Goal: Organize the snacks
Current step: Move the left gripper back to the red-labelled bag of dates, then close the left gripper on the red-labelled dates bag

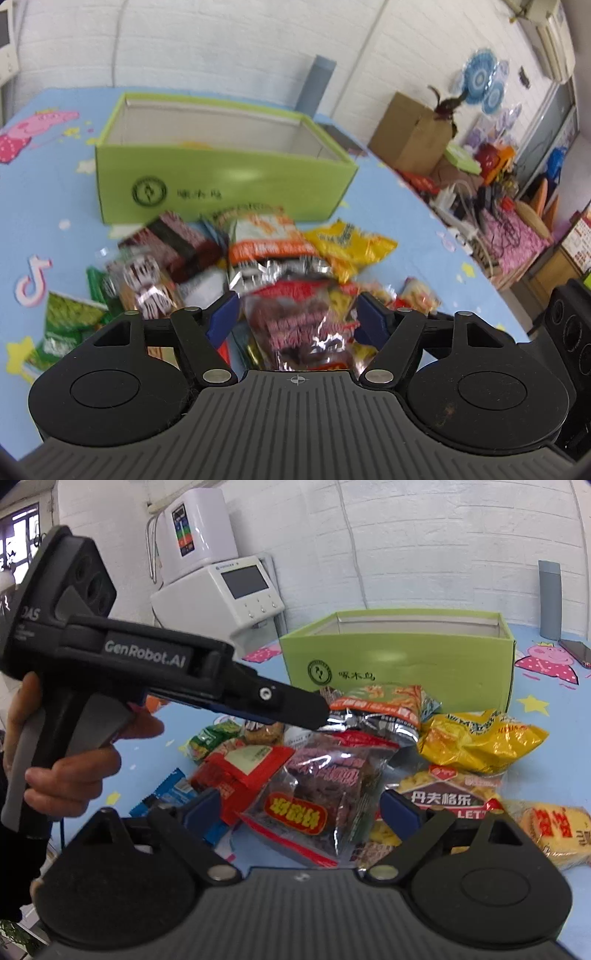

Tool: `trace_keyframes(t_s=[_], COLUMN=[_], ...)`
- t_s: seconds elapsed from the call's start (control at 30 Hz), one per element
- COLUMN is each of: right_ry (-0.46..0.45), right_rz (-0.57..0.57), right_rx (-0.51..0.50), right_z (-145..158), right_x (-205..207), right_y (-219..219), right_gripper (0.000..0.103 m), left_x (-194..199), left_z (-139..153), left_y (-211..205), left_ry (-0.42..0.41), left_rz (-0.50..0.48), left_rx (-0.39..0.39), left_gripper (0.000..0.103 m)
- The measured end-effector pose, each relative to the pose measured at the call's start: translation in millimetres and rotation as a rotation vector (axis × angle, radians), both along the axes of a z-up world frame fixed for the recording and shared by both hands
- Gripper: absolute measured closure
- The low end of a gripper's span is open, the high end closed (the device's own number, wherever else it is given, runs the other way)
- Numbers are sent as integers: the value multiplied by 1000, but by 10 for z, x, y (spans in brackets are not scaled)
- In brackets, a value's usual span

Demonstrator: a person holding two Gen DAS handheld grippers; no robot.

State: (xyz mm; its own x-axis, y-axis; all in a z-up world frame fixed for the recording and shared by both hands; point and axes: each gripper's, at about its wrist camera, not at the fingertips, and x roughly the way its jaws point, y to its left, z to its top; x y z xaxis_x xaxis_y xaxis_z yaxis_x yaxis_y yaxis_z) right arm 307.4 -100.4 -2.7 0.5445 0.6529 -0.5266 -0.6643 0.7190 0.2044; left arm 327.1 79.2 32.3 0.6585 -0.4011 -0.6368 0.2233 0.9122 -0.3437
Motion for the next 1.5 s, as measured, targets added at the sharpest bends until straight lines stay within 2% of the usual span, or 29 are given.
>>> trace_keyframes(t_s=[0.03,0.17,0.3,0.4,0.53,0.63,0.73,0.87,1.0,1.17,1.37,1.43,1.5], right_ry=[-2,15,17,29,56,66,71,-25,-29,27,31,34,24], right_rz=[-4,24,23,13,-1,-4,0,-74,-90,-57,17,25,-12], right_rx=[-11,-4,-16,-18,10,16,27,-7,-53,-69,-56,-54,-73], right_z=[-27,-80,-65,-60,-68,-85,-44,107,33,-145,-142,-140,-134], right_x=[3,5,-105,-309,-652,-861,-1004,-1023,-778,-700,-964,-1011,-998], right_y=[49,149,169,85,-17,-42,-135,-301,-240,-119,-25,-21,-58], right_gripper=[10,10,9,9,9,10,10,10,10,10,10,10,10], left_x=[13,13,-151,-261,-325,-385,-523,-779,-1003,-1122,-1017,-1011,-1058], left_z=[-58,-225,-240,-245,-237,-232,-119,33,-30,-258,-413,-397,-352], left_y=[-19,-49,-54,-105,-295,-411,-307,-47,104,124,32,17,50], left_ry=[20,99,102,102,93,87,47,4,55,141,179,168,140], left_rz=[-1,-12,-13,-51,-125,-159,-105,1,70,82,53,60,73], left_rx=[2,-28,-51,-64,-30,12,-13,-80,-143,-194,-189,-167,-151], left_gripper=[55,67,69,68,62,64,64,58,58,58,58,59,57])
